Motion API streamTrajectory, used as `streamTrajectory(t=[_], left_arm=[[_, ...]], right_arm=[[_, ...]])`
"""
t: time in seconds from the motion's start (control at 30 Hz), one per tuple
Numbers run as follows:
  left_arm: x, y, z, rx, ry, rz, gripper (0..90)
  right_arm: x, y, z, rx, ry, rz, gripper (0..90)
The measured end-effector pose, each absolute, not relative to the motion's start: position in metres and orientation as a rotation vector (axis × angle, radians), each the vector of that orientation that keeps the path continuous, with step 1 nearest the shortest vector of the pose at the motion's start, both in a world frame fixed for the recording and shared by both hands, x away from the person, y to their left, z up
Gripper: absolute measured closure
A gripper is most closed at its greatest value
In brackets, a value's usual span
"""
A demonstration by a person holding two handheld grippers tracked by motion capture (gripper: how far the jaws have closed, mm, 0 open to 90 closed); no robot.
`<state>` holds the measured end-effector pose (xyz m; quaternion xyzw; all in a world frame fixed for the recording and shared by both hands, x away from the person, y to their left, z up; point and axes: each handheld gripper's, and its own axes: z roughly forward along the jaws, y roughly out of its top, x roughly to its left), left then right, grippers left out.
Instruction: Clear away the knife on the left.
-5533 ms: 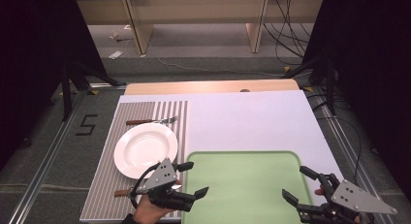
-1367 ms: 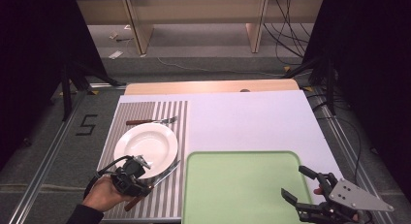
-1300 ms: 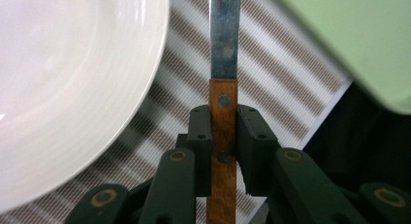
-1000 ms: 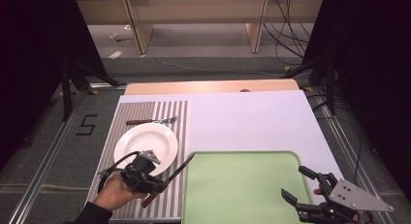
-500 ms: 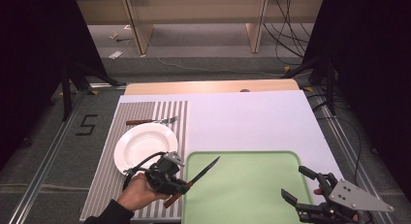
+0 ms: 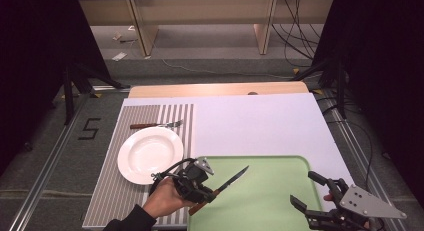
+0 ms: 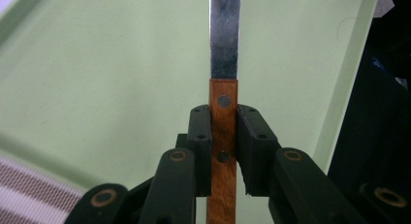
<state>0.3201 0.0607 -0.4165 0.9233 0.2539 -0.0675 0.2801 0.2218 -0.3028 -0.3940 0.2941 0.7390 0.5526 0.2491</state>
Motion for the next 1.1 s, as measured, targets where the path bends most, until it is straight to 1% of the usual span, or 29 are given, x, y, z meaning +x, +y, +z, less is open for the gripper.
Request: streamTrajectory(t=[0.27,0.57,0.83,1.1], left_arm=[[0.323,0.057,-0.417,2.440,0.704,-0.183,77.1],[0.319,0.047,-0.427,2.437,0.732,-0.262,77.1],[0.316,0.040,-0.442,2.502,0.746,-0.323,77.1],[0.316,0.035,-0.450,2.520,0.772,-0.347,77.1]], right_arm=[[0.221,-0.302,-0.394,0.797,2.016,1.504,18.2],[0.221,-0.303,-0.393,0.791,2.010,1.509,18.2],[0.220,-0.303,-0.393,0.789,2.014,1.504,18.3],[0.221,-0.302,-0.393,0.786,2.014,1.510,18.2]])
